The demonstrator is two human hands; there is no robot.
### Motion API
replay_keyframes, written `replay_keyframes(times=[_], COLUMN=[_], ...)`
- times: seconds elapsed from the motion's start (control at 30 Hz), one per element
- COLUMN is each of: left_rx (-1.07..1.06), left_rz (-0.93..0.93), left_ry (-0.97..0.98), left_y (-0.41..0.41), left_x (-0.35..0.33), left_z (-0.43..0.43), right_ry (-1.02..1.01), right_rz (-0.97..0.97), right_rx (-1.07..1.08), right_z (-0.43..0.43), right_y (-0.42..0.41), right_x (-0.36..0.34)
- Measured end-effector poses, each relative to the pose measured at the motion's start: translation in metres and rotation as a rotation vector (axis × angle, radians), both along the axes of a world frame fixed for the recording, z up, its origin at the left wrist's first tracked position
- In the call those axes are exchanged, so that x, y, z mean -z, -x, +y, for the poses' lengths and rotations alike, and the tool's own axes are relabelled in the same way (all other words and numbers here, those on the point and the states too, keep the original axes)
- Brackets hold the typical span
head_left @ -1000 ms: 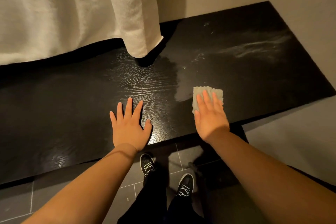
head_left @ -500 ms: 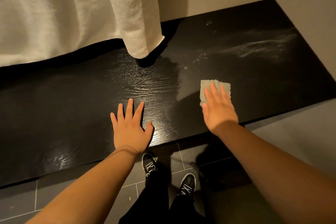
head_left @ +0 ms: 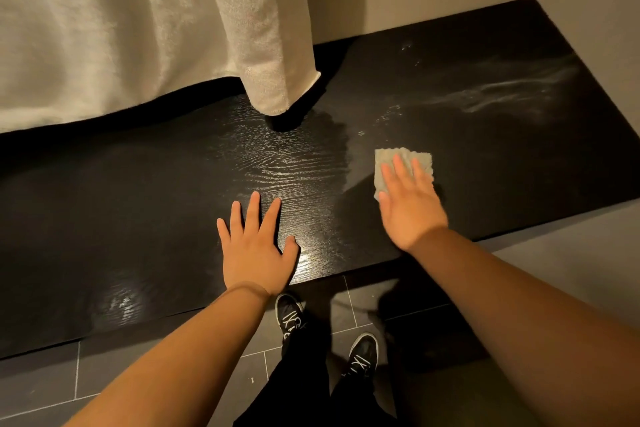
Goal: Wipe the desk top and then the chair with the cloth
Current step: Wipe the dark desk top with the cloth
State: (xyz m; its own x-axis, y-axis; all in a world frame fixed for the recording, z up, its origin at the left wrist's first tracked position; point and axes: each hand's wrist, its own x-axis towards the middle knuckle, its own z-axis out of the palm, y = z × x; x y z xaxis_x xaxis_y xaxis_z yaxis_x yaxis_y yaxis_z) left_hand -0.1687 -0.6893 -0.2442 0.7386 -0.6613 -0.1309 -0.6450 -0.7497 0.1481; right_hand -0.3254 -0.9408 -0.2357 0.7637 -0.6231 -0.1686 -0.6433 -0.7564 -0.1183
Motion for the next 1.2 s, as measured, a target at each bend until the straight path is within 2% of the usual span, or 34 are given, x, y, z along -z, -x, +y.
replay_keyframes(times=[0.07, 0.17, 0.27, 0.37, 0.43, 0.53, 0.57, 0.6, 0.7, 0.77, 0.83, 0.9, 0.97, 1.03, 1.07, 1.13, 1.2], left_rx=[-0.001, -0.002, -0.002, -0.001, -0.003, 0.000, -0.002, -0.003, -0.008, -0.010, -0.011, -0.018, -0.026, -0.005, 0.006, 0.019, 0.033], left_rz=[0.000, -0.006, -0.006, -0.001, -0.007, -0.011, -0.013, -0.014, -0.014, -0.009, -0.014, -0.007, 0.007, 0.015, 0.016, 0.014, 0.010], left_ry=[-0.003, -0.006, -0.002, 0.010, 0.019, 0.025, 0.020, 0.015, 0.000, -0.017, -0.010, 0.024, 0.068, 0.104, 0.111, 0.108, 0.089], left_y=[0.000, -0.001, 0.000, 0.000, 0.000, 0.001, 0.001, 0.001, 0.002, 0.002, 0.001, -0.001, -0.007, -0.019, -0.026, -0.043, -0.059], left_x=[0.000, -0.001, 0.000, 0.000, -0.001, -0.002, -0.002, -0.002, -0.003, -0.004, -0.005, -0.006, -0.007, -0.009, -0.009, -0.010, -0.009], left_z=[0.000, -0.001, 0.000, 0.000, -0.001, -0.001, -0.001, -0.002, -0.004, -0.004, -0.005, -0.007, -0.012, -0.024, -0.033, -0.053, -0.073], right_ry=[-0.029, -0.007, -0.041, 0.073, 0.092, -0.016, -0.028, -0.026, 0.013, -0.040, -0.013, 0.011, -0.068, -0.054, -0.003, 0.077, 0.036], right_rz=[-0.014, -0.019, -0.023, 0.026, -0.011, -0.011, 0.002, 0.009, 0.013, 0.014, 0.008, -0.014, 0.007, -0.041, -0.085, -0.125, -0.127], right_rx=[-0.046, -0.405, -0.549, -0.507, -0.295, 0.032, 0.033, -0.052, -0.487, -0.620, -0.577, -0.360, -0.093, 0.036, 0.000, -0.232, -0.438], right_z=[0.028, 0.070, 0.052, 0.006, -0.014, 0.008, 0.023, 0.037, 0.054, 0.032, 0.002, -0.029, -0.036, -0.017, -0.004, 0.019, 0.021], right_y=[-0.014, -0.022, -0.017, -0.013, -0.010, -0.022, -0.028, -0.032, -0.028, -0.022, -0.019, -0.018, -0.022, -0.034, -0.041, -0.049, -0.048], right_x=[0.001, 0.010, 0.017, 0.018, 0.015, 0.009, 0.008, 0.008, 0.013, 0.008, 0.004, 0.000, -0.005, -0.004, -0.003, 0.000, 0.005])
